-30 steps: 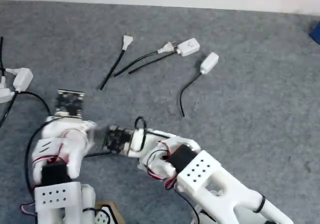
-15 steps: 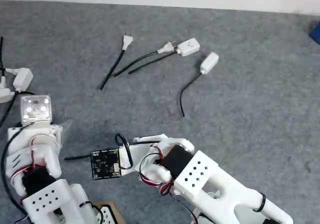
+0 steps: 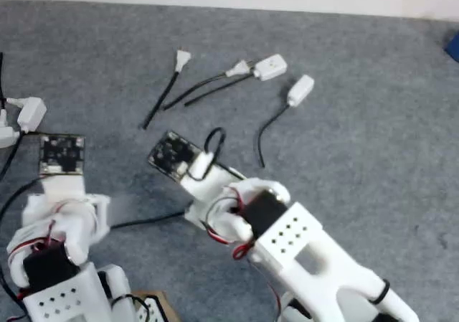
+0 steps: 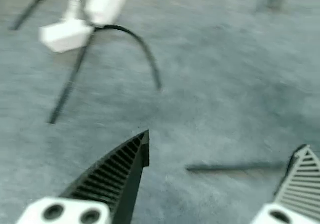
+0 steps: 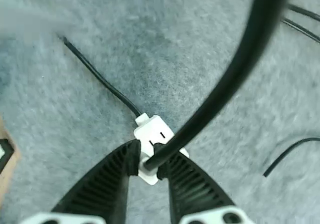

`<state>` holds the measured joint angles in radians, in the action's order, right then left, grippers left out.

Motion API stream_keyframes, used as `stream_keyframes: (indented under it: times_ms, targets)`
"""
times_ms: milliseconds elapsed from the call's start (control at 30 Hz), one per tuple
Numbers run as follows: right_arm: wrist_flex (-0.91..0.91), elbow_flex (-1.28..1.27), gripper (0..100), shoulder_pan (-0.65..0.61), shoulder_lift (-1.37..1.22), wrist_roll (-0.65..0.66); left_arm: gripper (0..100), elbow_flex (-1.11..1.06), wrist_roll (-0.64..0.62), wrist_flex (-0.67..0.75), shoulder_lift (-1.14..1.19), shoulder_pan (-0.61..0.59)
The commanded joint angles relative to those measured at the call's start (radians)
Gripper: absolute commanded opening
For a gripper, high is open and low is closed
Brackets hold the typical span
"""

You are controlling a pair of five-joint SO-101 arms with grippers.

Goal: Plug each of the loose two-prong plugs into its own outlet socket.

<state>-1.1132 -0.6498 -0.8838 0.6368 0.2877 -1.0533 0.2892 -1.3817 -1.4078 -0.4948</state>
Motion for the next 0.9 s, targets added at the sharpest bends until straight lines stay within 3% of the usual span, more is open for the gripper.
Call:
stream_keyframes:
  times_ms: [0,100,433,667,867]
  targets:
    - [-0.061,0.154,0.6,-0.024,-0.048,0.044,42,0.058,-0.021,-0.006,0.002,0.036]
    - [-0.038,0.196,0.6,-0.044,-0.105,0.094,42,0.101,-0.026,-0.009,0.002,0.107]
    - [0.076,0.194,0.6,-0.045,-0.231,0.044,46,0.228,-0.091,0.028,0.001,0.255]
    - [0.073,0.193,0.6,-0.05,-0.231,-0.018,49,0.223,-0.091,0.087,0.001,0.306]
    - [0.015,0.194,0.6,-0.099,-0.222,-0.052,49,0.14,-0.091,0.23,0.002,0.298]
